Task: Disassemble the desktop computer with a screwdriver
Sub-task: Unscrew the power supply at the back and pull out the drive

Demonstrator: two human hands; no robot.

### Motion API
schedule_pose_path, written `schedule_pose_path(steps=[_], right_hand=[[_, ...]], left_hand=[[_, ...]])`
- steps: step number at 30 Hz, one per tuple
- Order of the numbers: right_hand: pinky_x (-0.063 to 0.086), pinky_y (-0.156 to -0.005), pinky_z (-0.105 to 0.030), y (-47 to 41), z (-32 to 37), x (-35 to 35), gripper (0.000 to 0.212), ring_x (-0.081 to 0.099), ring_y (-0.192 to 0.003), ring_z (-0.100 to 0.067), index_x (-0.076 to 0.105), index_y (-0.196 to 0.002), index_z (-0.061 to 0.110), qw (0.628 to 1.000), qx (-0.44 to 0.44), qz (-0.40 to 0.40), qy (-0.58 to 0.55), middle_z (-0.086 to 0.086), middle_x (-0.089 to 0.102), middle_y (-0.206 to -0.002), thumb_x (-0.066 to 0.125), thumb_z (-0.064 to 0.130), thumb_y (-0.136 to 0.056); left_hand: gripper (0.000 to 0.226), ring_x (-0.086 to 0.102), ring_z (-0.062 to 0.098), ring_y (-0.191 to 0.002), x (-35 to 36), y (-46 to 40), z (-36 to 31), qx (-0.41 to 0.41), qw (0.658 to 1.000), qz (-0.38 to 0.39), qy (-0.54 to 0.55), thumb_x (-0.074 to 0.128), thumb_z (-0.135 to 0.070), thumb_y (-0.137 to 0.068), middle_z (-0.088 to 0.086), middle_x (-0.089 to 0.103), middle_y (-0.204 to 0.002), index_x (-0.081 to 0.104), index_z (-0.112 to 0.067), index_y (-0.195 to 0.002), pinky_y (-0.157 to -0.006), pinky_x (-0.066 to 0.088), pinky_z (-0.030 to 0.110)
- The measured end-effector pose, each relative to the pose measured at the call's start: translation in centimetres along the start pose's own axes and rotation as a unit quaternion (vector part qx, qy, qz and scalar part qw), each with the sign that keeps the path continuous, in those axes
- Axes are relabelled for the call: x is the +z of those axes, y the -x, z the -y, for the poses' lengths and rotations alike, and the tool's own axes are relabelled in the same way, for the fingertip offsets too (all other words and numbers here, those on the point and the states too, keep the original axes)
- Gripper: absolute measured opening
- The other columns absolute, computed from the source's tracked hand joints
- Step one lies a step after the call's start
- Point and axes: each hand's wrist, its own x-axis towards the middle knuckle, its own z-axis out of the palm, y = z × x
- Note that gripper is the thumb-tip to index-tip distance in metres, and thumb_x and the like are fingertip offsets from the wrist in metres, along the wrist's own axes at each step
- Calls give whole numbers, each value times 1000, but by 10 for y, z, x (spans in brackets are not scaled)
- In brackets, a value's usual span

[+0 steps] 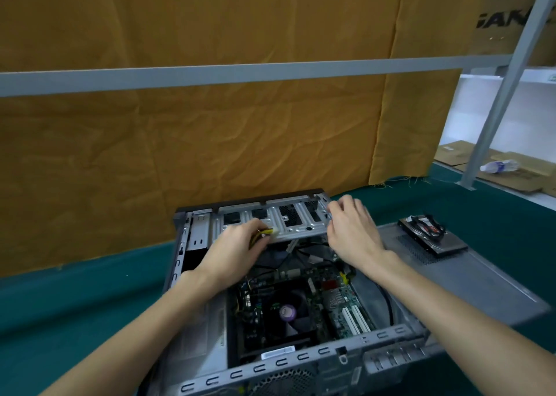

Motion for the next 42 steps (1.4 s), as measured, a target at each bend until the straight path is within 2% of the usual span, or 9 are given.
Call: schedule_pose_path(steps=[3, 6, 8, 12, 14, 19, 27, 35, 42], right_hand=[[49, -81, -38, 4, 15, -8, 10, 59, -91, -23, 60, -103, 14, 991, -117, 16, -66, -5, 62, -101, 51, 15, -98], [47, -63, -33, 10, 38, -3, 11, 63, -77, -20, 61, -98, 23, 957, -146, 224, -113, -1, 69, -93, 51, 23, -98], [45, -65, -32, 7, 51, 9, 11, 63, -79, -23, 64, -100, 23, 931, -153, 316, -103, -4, 70, -99, 53, 26, -98], [40, -66, -33, -9, 67, 34, 14, 60, -84, -31, 49, -94, 20, 919, -127, 365, -77, -14, 63, -102, 55, 32, -100], [42, -68, -33, -14, 72, 45, 17, 62, -88, -32, 54, -99, 11, 912, -103, 391, -71, -14, 62, -102, 56, 28, -99], [49, -82, -34, -18, 72, 62, 37, 62, -112, -35, 56, -128, 8, 912, -72, 393, -93, -18, 63, -128, 59, 28, -97], [41, -75, -29, -19, 71, 74, 39, 61, -112, -36, 54, -129, 14, 922, -78, 368, -90, -18, 61, -129, 62, 32, -96], [50, -90, -36, -20, 69, 78, 43, 60, -117, -35, 50, -138, 15, 915, -78, 384, -90, -18, 58, -135, 58, 30, -99], [44, -84, -23, -19, 67, 75, 36, 61, -117, -29, 63, -135, 21, 921, -62, 363, -127, -12, 61, -136, 61, 28, -100]], left_hand=[[22, 59, 16, -91, -5, -8, 12, 6, 996, -70, -57, 57, -41, -101, -7, 68, -97, 65, -23, -109, -69, 46, 32], [25, 56, 26, -107, -5, -19, 28, -26, 994, -59, -88, 56, -34, -102, 1, 67, -115, 66, -17, -116, -88, 45, 36], [30, 53, 31, -112, -2, -22, 39, -80, 992, -43, -86, 53, -37, -102, 6, 63, -123, 63, -16, -120, -94, 43, 42], [32, 52, 31, -111, 5, -20, 50, -105, 992, -55, -54, 54, -39, -102, 6, 61, -120, 63, -16, -121, -94, 42, 42], [32, 53, 31, -110, 4, -17, 51, -99, 992, -53, -53, 54, -39, -102, 6, 61, -118, 64, -15, -121, -93, 43, 43], [34, 52, 32, -110, 2, -16, 50, -97, 993, -37, -54, 52, -40, -102, 6, 60, -117, 64, -16, -123, -94, 42, 43], [31, 52, 31, -107, 0, -16, 50, -92, 993, -38, -56, 54, -40, -102, 6, 59, -114, 65, -16, -118, -91, 43, 43], [31, 52, 30, -107, -1, -17, 52, -94, 993, -40, -50, 54, -41, -101, 3, 59, -114, 66, -18, -117, -90, 39, 39], [31, 52, 31, -107, 0, -17, 54, -92, 994, -39, -49, 54, -41, -101, 4, 59, -115, 66, -18, -118, -90, 40, 40]])
